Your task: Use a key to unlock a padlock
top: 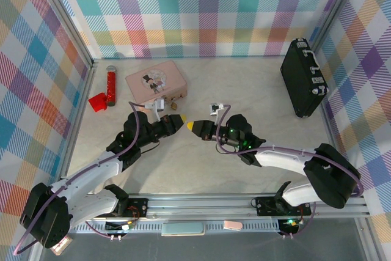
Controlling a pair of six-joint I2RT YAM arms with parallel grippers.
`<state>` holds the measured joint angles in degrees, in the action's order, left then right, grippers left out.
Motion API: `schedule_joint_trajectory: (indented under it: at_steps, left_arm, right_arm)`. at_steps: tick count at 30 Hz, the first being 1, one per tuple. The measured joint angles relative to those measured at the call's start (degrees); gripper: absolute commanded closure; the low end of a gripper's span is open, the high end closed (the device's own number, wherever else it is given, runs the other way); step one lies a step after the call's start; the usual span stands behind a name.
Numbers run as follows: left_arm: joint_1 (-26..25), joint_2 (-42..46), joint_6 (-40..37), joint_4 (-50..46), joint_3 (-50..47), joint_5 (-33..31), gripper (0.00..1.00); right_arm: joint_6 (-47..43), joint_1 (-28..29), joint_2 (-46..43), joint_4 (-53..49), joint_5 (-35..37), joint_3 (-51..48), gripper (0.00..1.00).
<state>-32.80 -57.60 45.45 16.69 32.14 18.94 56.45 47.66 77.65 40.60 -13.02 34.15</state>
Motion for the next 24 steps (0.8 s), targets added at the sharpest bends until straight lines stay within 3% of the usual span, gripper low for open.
schedule_joint_trajectory:
  at_steps: [1,5,11,15,18,24]
  left_arm:
    - [0.1,0.3,-0.8,-1.6,0.6,-0.4,0.73]
    - [1.3,3.5,-5.4,-8.4,3.3,-3.1,0.59]
    - [7.1,8.8,-12.2,-16.5,5.3,-8.9,0.52]
    - [8.3,9.2,-16.5,-18.7,4.5,-14.6,0.26]
    - [8.7,8.9,-17.9,-20.0,3.7,-17.7,0.23]
    - [10.2,4.2,-18.2,-17.4,2.8,-17.9,0.17]
  right_arm:
    - [0.0,0.0,-0.4,-2.0,0.7,0.5,1.0]
    - [-0.8,0.0,-2.2,-11.5,4.6,2.0,1.0]
    - [-3.9,-0.1,-6.7,-24.5,10.4,3.0,1.0]
    - [-6.3,-0.1,-9.4,-29.9,12.9,3.6,1.0]
    - [-7.7,-0.1,-10.9,-32.1,14.4,3.8,1.0]
    - [-8.5,-0.1,-11.5,-35.2,16.3,4.2,1.0]
